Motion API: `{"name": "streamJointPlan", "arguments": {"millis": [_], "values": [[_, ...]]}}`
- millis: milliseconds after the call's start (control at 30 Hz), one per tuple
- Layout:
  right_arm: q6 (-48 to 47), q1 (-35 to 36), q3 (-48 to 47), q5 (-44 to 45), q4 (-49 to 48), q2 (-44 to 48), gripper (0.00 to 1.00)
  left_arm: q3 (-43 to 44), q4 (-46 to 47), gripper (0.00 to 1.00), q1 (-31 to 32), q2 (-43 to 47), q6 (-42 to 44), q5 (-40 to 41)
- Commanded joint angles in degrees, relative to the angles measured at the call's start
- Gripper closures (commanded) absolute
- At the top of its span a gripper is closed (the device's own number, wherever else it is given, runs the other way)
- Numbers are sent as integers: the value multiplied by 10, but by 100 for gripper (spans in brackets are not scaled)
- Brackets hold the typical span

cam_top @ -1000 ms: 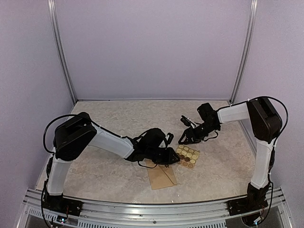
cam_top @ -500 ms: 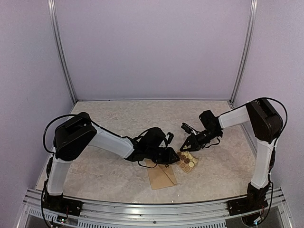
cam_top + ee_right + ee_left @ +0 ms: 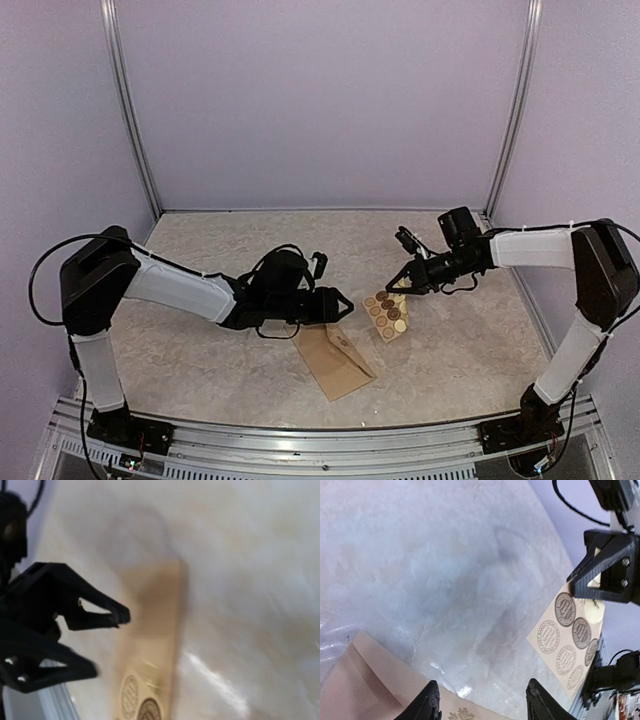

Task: Place the letter into the envelope and seal it

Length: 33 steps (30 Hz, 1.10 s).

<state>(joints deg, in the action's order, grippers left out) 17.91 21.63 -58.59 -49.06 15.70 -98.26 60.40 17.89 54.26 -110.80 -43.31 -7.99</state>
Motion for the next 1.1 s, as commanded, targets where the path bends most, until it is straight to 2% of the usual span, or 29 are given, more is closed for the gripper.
{"name": "streamJointPlan", "arguments": {"millis": [0,233,300,500,600,700,767,967,1067], "values": [[80,15,21,9,-78,105,100,-25,35,36,-3,128,14,3],[172,73,38,59,-188,228,100,-50,29,21,17,216,16,-63],[184,92,35,64,-209,243,100,-55,43,20,25,228,9,-91],[180,131,12,81,-208,257,100,-47,43,19,53,237,11,-104],[175,146,3,90,-200,255,100,-54,69,29,55,243,-2,-112],[173,155,3,95,-201,257,100,-65,109,49,57,245,-21,-124],[173,158,4,95,-202,260,100,-67,117,55,58,244,-26,-123],[168,166,7,89,-198,264,100,-66,135,59,58,238,-33,-127],[168,167,7,85,-198,265,100,-64,153,69,59,230,-42,-132]]}}
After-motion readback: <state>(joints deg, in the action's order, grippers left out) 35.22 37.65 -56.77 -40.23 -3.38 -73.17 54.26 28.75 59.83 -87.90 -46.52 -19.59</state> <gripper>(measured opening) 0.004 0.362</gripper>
